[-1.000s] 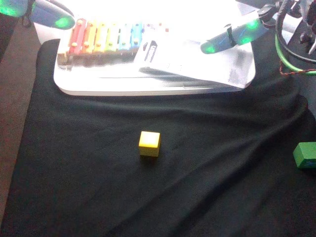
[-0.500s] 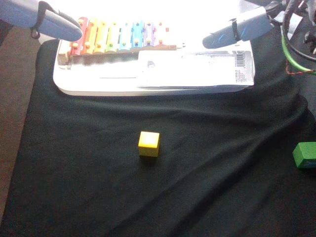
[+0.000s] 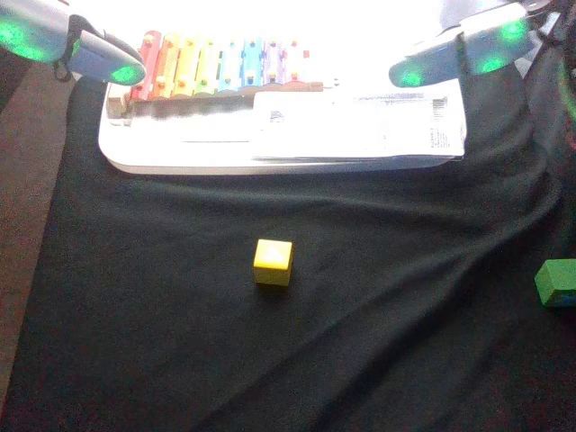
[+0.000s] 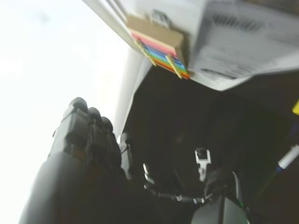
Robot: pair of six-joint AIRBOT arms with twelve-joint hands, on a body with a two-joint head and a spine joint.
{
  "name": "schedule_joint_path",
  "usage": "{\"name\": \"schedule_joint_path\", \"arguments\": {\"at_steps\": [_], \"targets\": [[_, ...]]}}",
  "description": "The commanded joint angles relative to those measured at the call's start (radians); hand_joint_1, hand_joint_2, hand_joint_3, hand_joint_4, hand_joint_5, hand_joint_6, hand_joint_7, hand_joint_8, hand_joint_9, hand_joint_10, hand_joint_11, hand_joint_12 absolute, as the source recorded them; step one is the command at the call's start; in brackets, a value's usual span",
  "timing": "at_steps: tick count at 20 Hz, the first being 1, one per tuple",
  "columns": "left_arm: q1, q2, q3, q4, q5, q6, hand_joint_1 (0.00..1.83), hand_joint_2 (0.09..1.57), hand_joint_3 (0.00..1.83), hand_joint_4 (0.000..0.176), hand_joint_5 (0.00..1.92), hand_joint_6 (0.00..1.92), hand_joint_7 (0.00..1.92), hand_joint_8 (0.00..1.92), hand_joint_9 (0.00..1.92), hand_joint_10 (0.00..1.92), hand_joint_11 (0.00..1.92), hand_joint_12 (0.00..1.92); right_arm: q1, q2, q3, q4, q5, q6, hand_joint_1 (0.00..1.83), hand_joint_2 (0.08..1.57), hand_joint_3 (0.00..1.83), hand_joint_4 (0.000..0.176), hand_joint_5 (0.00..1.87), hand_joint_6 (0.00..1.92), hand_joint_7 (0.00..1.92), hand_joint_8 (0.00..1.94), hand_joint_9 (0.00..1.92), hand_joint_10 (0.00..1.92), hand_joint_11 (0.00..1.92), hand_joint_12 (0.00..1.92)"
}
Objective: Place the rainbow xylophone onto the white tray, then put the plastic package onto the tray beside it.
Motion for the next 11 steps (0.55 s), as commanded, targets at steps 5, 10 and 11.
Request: {"name": "schedule_joint_path", "arguments": {"at_steps": [5,10,11], "targets": [[0.215,0.094,-0.081,-0.268,-0.323,0.129,0.71,0.69,0.00,0.000,0.00,0.00,0.06,0.01,0.13,0.01,0.00,0.75,0.019,0.126,-0.134,0.162,0.218,-0.084,0.43,0.75,0.00,0.176,0.00,0.00,0.00,0.00,0.00,0.00,0.07,0.03],[0.319,0.138,-0.127,-0.323,-0.449,0.130,0.71,0.74,0.01,0.000,0.00,0.00,0.17,0.01,0.21,0.01,0.00,0.76,0.009,0.244,-0.287,0.241,0.255,-0.251,0.47,0.72,0.00,0.176,0.00,0.00,0.00,0.00,0.00,0.00,0.02,0.01],[0.331,0.137,-0.129,-0.334,-0.476,0.130,0.71,0.76,0.01,0.000,0.00,0.00,0.16,0.00,0.19,0.00,0.00,0.69,-0.010,0.251,-0.292,0.259,0.284,-0.252,0.49,0.71,0.00,0.176,0.00,0.00,0.00,0.00,0.00,0.00,0.03,0.01]]}}
